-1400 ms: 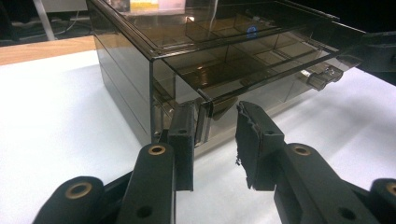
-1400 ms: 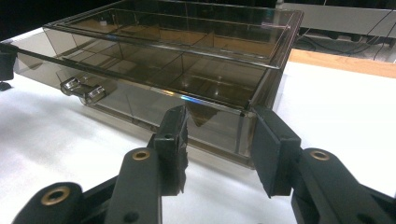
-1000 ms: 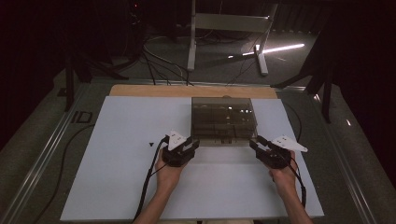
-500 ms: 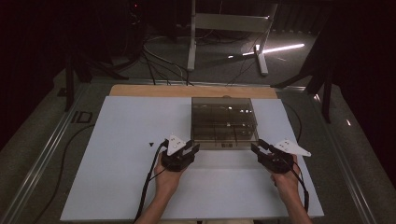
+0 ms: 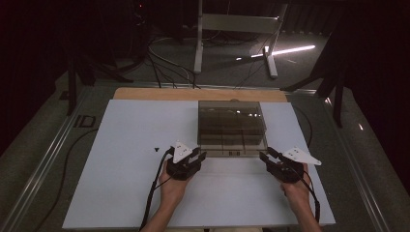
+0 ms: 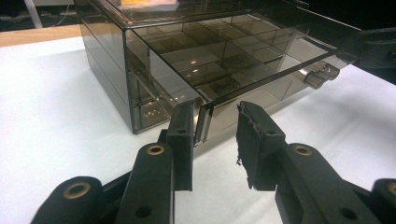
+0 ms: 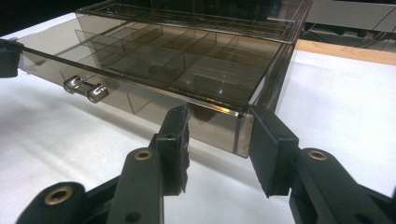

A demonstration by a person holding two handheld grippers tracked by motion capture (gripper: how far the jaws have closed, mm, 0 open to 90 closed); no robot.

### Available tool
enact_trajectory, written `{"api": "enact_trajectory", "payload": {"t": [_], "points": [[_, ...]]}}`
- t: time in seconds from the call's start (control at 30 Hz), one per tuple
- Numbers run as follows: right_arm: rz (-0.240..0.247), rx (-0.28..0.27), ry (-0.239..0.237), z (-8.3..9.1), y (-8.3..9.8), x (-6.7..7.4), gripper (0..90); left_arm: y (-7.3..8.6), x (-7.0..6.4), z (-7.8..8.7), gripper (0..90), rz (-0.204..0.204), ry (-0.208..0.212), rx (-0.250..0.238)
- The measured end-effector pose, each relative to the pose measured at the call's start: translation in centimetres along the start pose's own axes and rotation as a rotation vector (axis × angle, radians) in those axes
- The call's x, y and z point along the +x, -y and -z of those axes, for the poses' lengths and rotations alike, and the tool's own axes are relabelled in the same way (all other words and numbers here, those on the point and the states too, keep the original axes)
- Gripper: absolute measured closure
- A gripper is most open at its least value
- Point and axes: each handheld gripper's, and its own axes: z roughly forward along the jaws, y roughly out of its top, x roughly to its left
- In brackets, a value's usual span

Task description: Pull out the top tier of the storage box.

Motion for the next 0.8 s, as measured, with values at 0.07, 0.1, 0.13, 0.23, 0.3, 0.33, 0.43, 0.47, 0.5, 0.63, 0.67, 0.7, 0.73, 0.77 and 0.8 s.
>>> {"api": "enact_trajectory", "payload": {"t": [0.07,0.1,0.13,0.23,0.3,0.33,0.43,0.47,0.5,0.63,0.67,0.7,0.73,0.77,0.8], "points": [[0.0,0.0,0.001,0.04,0.03,0.06,59.7,0.01,-0.05,0.03,67.6,-0.002,-0.001,0.001],[0.0,0.0,0.001,0.04,0.03,0.06,59.7,0.01,-0.05,0.03,67.1,-0.002,-0.001,0.001],[0.001,0.002,0.001,0.05,0.05,0.09,59.7,0.07,-0.08,0.03,67.1,-0.005,-0.001,0.003],[0.001,0.008,-0.001,-0.02,0.2,0.07,58.4,0.17,-0.06,-0.02,66.6,-0.006,0.006,0.013],[-0.002,0.012,-0.001,-0.09,0.28,0.06,56.9,0.23,-0.11,-0.03,66.4,-0.006,0.011,0.014],[-0.002,0.012,-0.002,-0.1,0.31,0.04,56.3,0.25,-0.14,-0.03,66.4,-0.009,0.015,0.016],[-0.008,0.016,-0.007,-0.14,0.42,-0.05,55.4,0.3,-0.07,-0.05,65.9,-0.018,0.021,0.025],[-0.009,0.018,-0.008,-0.15,0.43,-0.03,54.8,0.31,-0.03,-0.06,65.8,-0.018,0.025,0.026],[-0.009,0.02,-0.008,-0.17,0.46,-0.02,54.2,0.31,0.01,-0.05,65.5,-0.019,0.029,0.025],[-0.012,0.014,-0.016,-0.19,0.48,-0.05,51.6,0.26,0.08,0.08,61.4,-0.025,0.037,0.015],[-0.014,0.01,-0.017,-0.16,0.47,-0.09,50.6,0.23,0.12,0.12,60.7,-0.024,0.036,0.01],[-0.017,0.007,-0.017,-0.11,0.45,-0.16,48.9,0.21,0.19,0.2,58.7,-0.025,0.028,0.007],[-0.021,0.004,-0.012,-0.05,0.43,-0.24,47.0,0.18,0.28,0.27,58.3,-0.021,0.025,0.006],[-0.027,0.0,-0.011,0.02,0.42,-0.36,45.7,0.15,0.38,0.33,57.4,-0.018,0.022,0.003],[-0.035,-0.002,-0.013,0.09,0.41,-0.49,44.1,0.12,0.47,0.41,55.7,-0.02,0.016,0.001]]}}
